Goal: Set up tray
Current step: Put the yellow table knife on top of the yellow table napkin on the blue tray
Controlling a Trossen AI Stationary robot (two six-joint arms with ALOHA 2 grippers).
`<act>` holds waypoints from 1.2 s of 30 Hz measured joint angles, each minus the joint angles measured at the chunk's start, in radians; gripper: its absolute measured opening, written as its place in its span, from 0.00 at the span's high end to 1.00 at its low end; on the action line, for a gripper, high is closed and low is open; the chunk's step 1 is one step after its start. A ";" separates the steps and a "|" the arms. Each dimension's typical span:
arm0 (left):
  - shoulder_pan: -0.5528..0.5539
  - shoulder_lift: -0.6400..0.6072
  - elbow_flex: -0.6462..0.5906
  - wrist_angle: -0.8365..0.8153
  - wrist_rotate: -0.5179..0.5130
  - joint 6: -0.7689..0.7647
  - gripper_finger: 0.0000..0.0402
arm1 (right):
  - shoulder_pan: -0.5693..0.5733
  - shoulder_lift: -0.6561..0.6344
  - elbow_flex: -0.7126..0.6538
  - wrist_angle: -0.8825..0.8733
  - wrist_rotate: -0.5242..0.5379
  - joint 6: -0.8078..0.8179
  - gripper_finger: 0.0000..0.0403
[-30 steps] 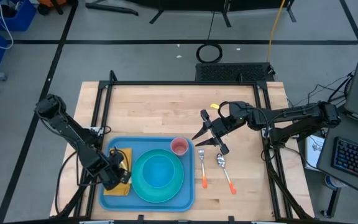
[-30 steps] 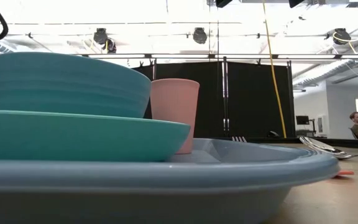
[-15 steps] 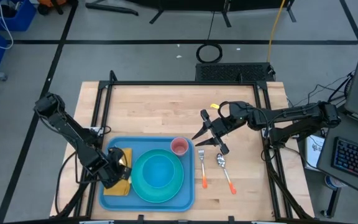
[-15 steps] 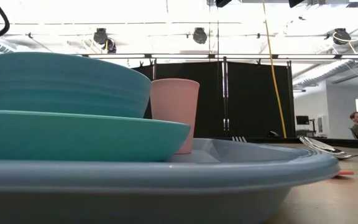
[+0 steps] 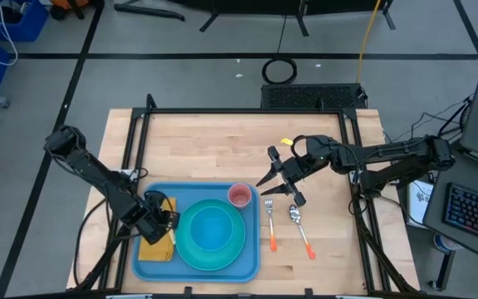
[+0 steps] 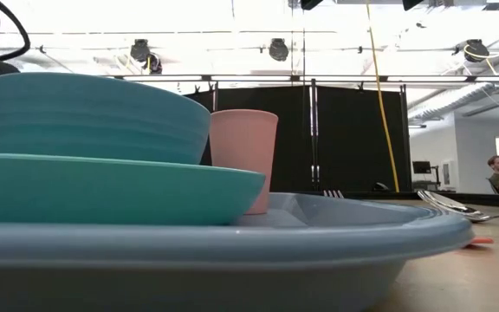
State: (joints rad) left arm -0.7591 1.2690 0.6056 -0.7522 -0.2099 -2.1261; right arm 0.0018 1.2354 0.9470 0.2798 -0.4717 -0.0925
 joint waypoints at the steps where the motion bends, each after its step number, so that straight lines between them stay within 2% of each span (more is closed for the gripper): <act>1: 0.006 0.000 0.000 0.000 0.002 0.011 0.71 | 0.000 0.000 0.000 0.000 0.000 0.000 0.72; 11: 0.029 0.000 -0.006 0.002 0.044 0.027 0.71 | 0.000 0.000 0.000 0.000 0.000 0.001 0.72; 14: 0.051 -0.002 -0.016 0.003 0.118 0.022 0.71 | 0.000 0.000 0.000 0.000 0.000 0.001 0.72; 22: 0.089 0.001 -0.024 0.014 0.226 0.109 0.71 | 0.000 0.000 0.000 0.000 0.000 -0.001 0.72; 36: 0.092 0.001 -0.023 0.035 0.183 0.274 0.71 | 0.000 0.000 0.000 0.000 0.000 -0.001 0.72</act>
State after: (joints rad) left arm -0.6670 1.2701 0.5823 -0.7170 -0.0272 -1.8520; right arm 0.0017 1.2354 0.9466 0.2796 -0.4717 -0.0937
